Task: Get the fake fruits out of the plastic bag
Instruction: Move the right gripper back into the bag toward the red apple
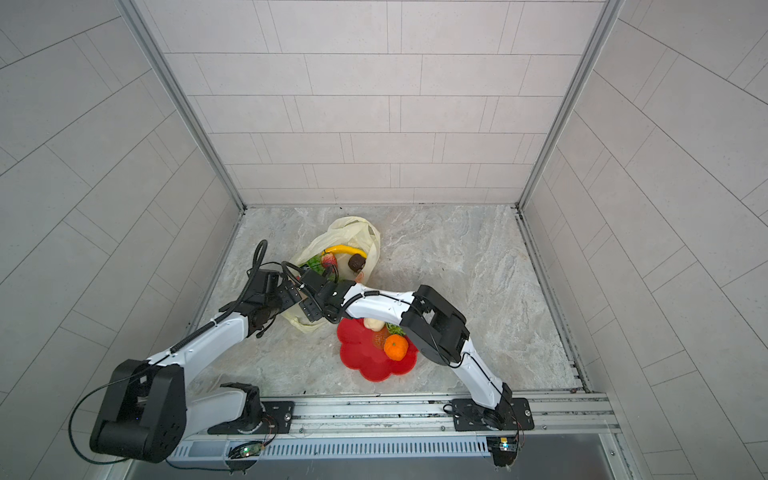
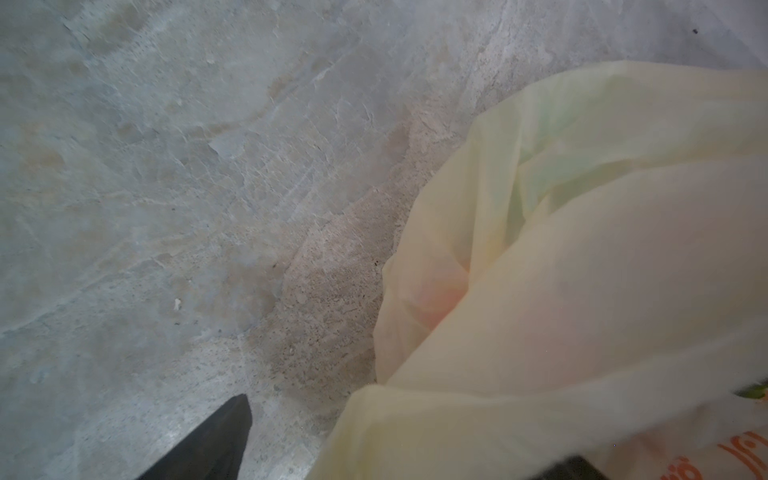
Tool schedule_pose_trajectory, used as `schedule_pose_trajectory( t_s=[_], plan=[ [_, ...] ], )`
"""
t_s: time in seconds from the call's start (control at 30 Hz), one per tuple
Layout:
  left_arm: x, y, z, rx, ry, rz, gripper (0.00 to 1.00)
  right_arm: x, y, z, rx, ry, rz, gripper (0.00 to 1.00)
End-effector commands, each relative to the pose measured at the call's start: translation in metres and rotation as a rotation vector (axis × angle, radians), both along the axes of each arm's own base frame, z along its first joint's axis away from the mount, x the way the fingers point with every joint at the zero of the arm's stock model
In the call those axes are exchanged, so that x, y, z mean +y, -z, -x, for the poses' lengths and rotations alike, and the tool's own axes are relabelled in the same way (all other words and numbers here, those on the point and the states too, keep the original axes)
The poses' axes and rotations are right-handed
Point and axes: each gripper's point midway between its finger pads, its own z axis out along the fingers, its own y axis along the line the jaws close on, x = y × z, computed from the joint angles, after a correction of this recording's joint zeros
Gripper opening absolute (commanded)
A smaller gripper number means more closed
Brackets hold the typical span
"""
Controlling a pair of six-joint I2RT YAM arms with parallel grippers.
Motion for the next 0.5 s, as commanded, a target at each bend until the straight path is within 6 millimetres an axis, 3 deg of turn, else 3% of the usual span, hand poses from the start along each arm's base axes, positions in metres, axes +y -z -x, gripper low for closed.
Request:
schedule_pose_trajectory(
  t_s=[0.0,0.23,0.37,0.47],
  plan=[
    [0.010,-0.006,-0.001,-0.008,-0.040,-0.017,0.86,-0.008,0.007,-0.008,-0.012,0.019,0.029,0.80],
    [0.010,0.010,0.001,0.046,-0.062,0.025,0.51,-0.010,-0.015,-0.013,-0.006,0.020,-0.029,0.80],
    [0.006,0.017,-0.001,0.059,-0.051,0.071,0.39,-0.005,-0.038,-0.015,0.086,0.039,-0.215,0.80],
    [0.003,0.018,-0.003,0.054,-0.041,0.086,0.32,0.000,-0.049,-0.018,0.092,0.040,-0.245,0.80]
  ],
)
